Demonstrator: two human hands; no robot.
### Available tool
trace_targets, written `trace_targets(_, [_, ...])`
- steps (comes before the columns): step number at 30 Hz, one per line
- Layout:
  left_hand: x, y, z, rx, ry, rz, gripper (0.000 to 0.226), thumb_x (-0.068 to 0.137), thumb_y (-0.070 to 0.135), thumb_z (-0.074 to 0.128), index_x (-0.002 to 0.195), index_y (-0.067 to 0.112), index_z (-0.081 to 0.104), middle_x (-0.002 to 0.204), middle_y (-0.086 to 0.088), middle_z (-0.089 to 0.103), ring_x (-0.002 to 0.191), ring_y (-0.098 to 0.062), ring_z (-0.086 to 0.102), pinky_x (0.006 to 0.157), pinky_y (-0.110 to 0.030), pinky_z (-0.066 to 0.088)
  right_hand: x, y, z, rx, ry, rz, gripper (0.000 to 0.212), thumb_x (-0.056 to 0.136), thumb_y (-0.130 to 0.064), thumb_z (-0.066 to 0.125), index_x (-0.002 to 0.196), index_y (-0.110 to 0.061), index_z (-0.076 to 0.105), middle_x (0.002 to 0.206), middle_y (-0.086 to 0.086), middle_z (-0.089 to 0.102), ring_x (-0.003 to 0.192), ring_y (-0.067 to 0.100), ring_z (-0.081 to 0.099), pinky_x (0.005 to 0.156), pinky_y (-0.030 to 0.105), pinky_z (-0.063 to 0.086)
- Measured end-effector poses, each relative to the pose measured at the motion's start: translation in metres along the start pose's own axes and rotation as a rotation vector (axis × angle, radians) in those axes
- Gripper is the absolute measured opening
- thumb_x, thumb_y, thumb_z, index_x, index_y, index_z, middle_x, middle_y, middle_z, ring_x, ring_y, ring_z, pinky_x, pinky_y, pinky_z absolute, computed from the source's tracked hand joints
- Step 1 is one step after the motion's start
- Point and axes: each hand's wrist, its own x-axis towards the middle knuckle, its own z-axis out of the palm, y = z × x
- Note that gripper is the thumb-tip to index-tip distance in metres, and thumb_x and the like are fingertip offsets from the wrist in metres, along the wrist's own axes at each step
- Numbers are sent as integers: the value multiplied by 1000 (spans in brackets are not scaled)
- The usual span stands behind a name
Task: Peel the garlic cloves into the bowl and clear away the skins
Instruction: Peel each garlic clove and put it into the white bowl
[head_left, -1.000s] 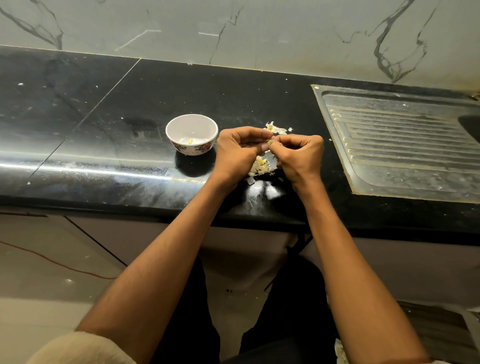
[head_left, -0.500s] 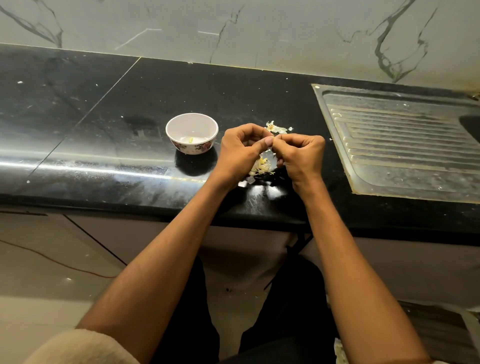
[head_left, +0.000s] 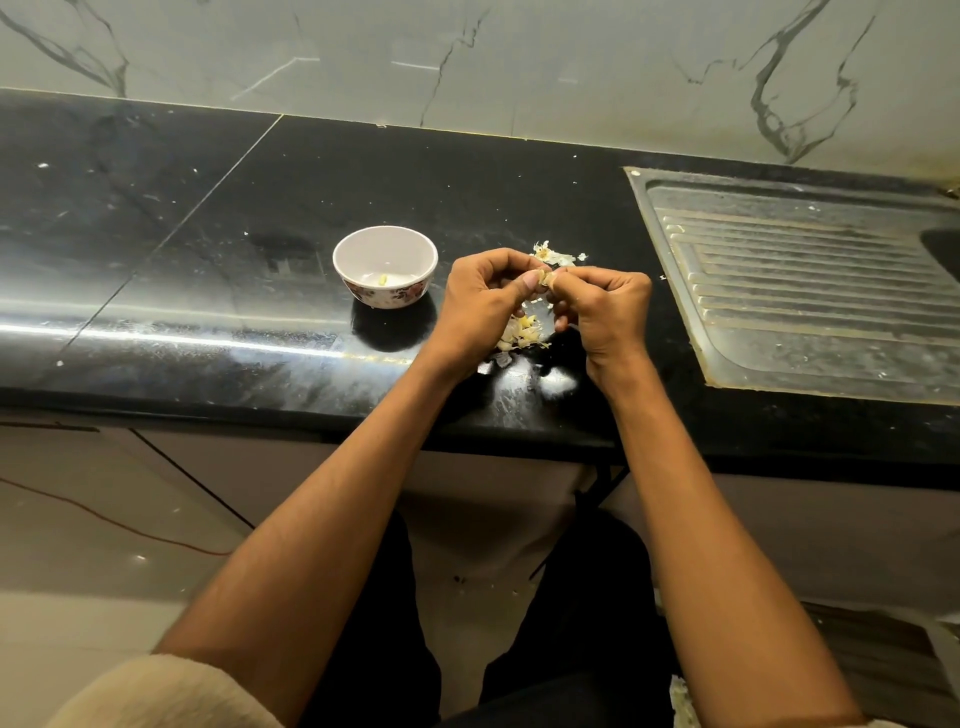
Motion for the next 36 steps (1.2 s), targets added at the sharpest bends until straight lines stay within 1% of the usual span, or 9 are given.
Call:
trace_targets(3, [-1,1,0,-21,-1,-8,10,92,6,73,100,0,73,85,-9,73,75,-11,65,68,-25,53,0,0,0,-5,1,-6,12,73,-8,75,61,-12,77,56,5,66,45,15,52,43,23,41])
trace_targets(6, [-1,0,0,-16,13,-14,8,93,5,71,99,-1,73,83,-7,73,74,-10,65,66,-24,52,0,0,0,-10,-8,-4,12,74,-7,76,62,-10,77,57,6,67,46,17,53,43,24,42])
trace_targets(12, [-1,2,0,-26,14,-38,8,96,3,66,99,0,73,81,-4,73,72,-8,65,62,-23,50,-1,-3,0,-7,-19,-12,25,79,1,73,60,-14,78,58,6,69,46,15,53,43,24,42])
trace_targets(17, [-4,4,-1,-38,34,-42,8,92,-1,68,98,-1,74,82,-11,75,73,-12,68,64,-25,52,-2,-3,0,13,-8,1,16,72,-7,71,59,-15,77,57,7,68,45,16,52,43,23,41])
trace_targets(21, [-4,6,-1,-62,55,-47,10,89,-5,71,93,4,71,80,-12,73,72,-15,70,64,-27,55,-1,-3,-1,13,1,-2,22,75,0,69,60,-14,78,58,9,68,46,17,53,43,23,40])
trace_targets(25, [-4,6,-1,-75,68,-41,7,89,-6,71,94,-1,70,78,-10,74,70,-14,69,63,-23,55,-1,-2,-1,12,17,3,31,78,6,67,58,-16,77,55,7,65,46,16,51,42,23,39])
trace_targets(30, [-2,3,0,-109,92,-42,4,92,-4,69,94,-1,69,78,-8,75,70,-14,70,63,-23,55,0,-2,-1,-55,57,-16,28,79,6,67,60,-13,75,54,5,64,46,16,52,43,23,41])
trace_targets(34, [-1,3,1,-128,105,-35,2,94,-1,68,95,-1,69,83,-13,76,71,-16,70,63,-23,54,0,2,-2,-161,92,-74,11,75,-8,69,65,-9,73,60,11,66,52,18,56,46,26,46])
trace_targets(36, [-2,3,1,-133,108,-34,2,95,-1,67,96,-2,68,85,-13,77,72,-15,70,64,-23,54,3,4,-3,-224,126,-108,10,75,-10,69,67,-5,71,62,11,66,55,18,57,51,31,50])
